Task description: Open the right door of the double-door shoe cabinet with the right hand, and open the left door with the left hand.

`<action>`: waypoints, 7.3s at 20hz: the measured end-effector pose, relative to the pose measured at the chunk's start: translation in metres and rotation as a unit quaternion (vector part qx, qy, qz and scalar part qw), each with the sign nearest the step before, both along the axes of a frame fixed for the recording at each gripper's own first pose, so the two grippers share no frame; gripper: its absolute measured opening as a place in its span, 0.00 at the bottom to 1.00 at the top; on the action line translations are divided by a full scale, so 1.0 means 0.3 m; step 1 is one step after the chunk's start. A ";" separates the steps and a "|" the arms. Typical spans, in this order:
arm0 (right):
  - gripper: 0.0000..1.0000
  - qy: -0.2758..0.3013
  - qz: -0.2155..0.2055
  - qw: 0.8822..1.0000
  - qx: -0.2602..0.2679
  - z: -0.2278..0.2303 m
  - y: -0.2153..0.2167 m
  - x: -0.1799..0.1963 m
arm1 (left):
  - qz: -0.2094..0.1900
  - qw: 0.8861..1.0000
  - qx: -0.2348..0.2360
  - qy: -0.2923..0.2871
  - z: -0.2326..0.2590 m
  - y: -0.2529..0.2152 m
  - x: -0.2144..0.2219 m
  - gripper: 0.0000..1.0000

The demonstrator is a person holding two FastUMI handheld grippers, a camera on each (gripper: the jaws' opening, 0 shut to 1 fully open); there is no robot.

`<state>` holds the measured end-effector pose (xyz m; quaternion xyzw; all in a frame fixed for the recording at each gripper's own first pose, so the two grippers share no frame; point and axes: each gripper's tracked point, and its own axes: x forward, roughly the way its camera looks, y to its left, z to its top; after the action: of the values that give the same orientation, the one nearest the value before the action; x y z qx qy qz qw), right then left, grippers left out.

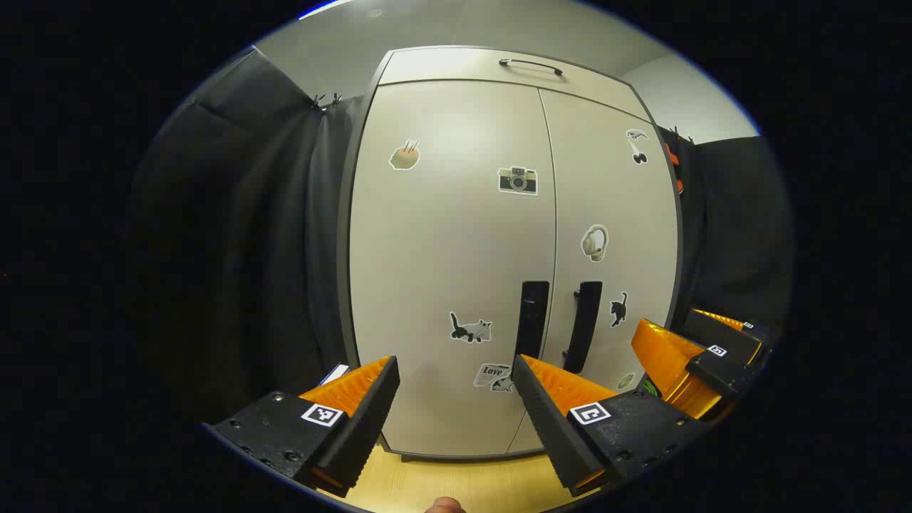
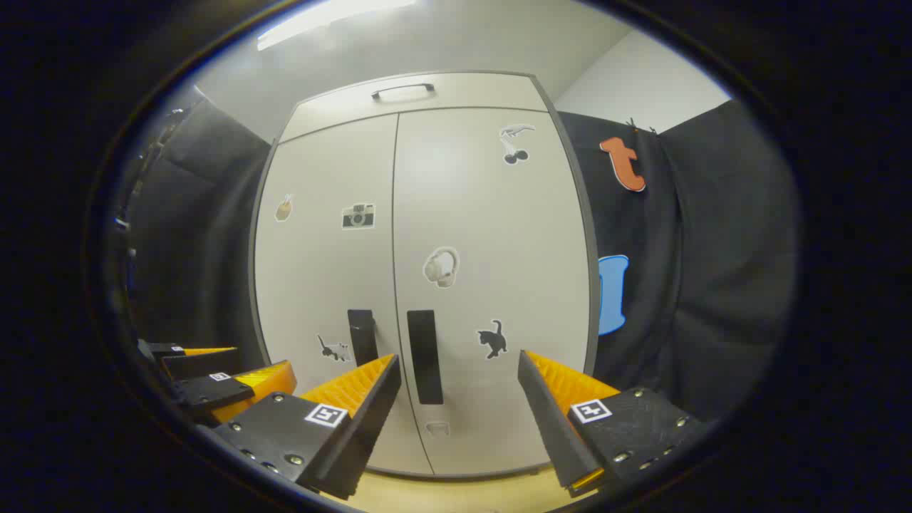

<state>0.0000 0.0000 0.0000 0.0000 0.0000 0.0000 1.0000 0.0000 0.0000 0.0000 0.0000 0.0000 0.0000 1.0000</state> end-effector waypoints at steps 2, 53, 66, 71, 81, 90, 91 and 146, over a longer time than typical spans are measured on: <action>0.98 0.000 -0.001 1.000 0.001 0.001 0.003 0.004 | 0.002 1.000 -0.005 0.000 0.000 0.006 -0.002 0.99; 0.18 0.061 0.082 0.995 -0.016 -0.150 0.114 0.245 | 0.069 0.997 -0.020 0.032 -0.081 0.203 -0.138 1.00; 0.18 0.069 0.153 0.986 -0.016 -0.134 0.053 0.119 | 0.050 0.998 -0.027 0.032 -0.088 0.158 -0.171 1.00; 0.18 0.068 0.156 0.985 -0.020 -0.128 0.017 0.070 | 0.043 0.998 -0.027 0.035 -0.093 0.135 -0.153 1.00; 0.18 0.068 0.177 0.982 -0.023 -0.118 -0.063 -0.021 | 0.013 0.999 -0.013 0.043 -0.118 0.048 -0.116 1.00; 0.18 0.067 0.208 0.976 -0.010 -0.098 -0.199 -0.126 | -0.005 0.998 -0.016 0.053 -0.151 -0.009 -0.113 1.00; 0.18 0.067 0.207 0.976 -0.009 -0.098 -0.214 -0.133 | -0.006 0.998 -0.015 0.054 -0.153 -0.015 -0.112 1.00; 0.98 0.048 -0.071 0.994 0.073 -0.087 -0.929 -0.374 | -0.064 0.997 0.011 0.048 -0.128 -0.249 0.172 1.00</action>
<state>-0.1121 -0.2786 -0.0262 0.0727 0.0481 -0.0708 0.9937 0.0515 -0.0748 -0.0385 0.0112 0.0479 -0.0636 0.9968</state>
